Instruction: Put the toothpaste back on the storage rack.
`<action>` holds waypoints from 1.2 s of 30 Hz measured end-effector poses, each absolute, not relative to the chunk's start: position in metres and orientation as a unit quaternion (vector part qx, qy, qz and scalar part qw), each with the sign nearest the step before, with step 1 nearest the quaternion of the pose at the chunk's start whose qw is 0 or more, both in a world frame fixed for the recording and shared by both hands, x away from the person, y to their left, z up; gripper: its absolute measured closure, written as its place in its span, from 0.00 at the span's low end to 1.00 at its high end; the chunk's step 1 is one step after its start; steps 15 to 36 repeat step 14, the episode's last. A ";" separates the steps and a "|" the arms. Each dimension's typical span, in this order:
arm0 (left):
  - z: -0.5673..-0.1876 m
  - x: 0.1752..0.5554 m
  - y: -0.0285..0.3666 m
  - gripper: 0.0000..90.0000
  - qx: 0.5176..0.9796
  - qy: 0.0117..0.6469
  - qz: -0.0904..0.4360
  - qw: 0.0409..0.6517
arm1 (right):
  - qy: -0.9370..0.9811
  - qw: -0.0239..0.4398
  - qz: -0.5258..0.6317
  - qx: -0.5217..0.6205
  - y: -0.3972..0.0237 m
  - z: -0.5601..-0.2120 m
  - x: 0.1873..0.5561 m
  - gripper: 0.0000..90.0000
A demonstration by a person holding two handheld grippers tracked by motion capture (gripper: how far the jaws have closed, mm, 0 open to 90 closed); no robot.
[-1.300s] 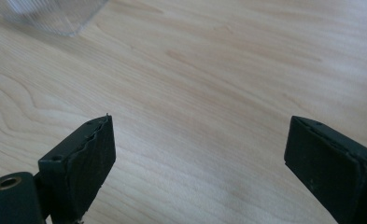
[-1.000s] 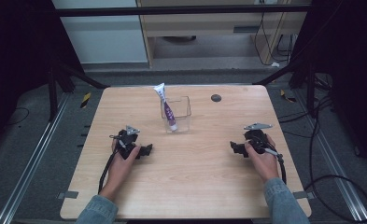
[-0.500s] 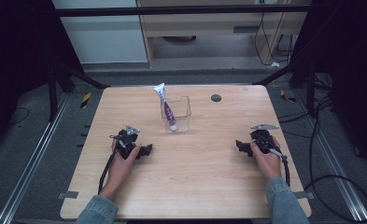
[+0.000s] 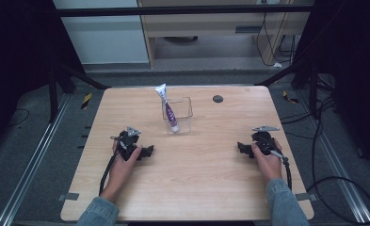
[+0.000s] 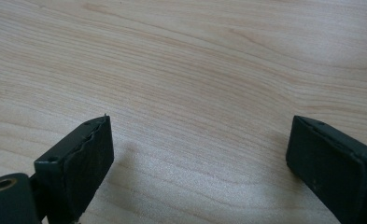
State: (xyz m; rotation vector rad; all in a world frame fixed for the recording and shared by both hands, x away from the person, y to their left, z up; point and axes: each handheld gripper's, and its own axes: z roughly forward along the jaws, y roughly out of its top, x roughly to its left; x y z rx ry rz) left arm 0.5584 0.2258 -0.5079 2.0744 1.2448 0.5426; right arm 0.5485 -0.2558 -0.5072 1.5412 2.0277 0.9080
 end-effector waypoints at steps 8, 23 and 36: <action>-0.508 0.558 0.226 0.00 0.791 0.475 0.207 0.325 | 0.733 0.244 0.318 0.550 -0.245 -0.512 0.547 0.05; -0.508 0.558 0.226 0.00 0.792 0.474 0.207 0.325 | 0.723 0.245 0.311 0.566 -0.241 -0.512 0.548 0.01; -0.508 0.558 0.226 0.00 0.792 0.474 0.207 0.325 | 0.723 0.245 0.311 0.566 -0.241 -0.512 0.548 0.01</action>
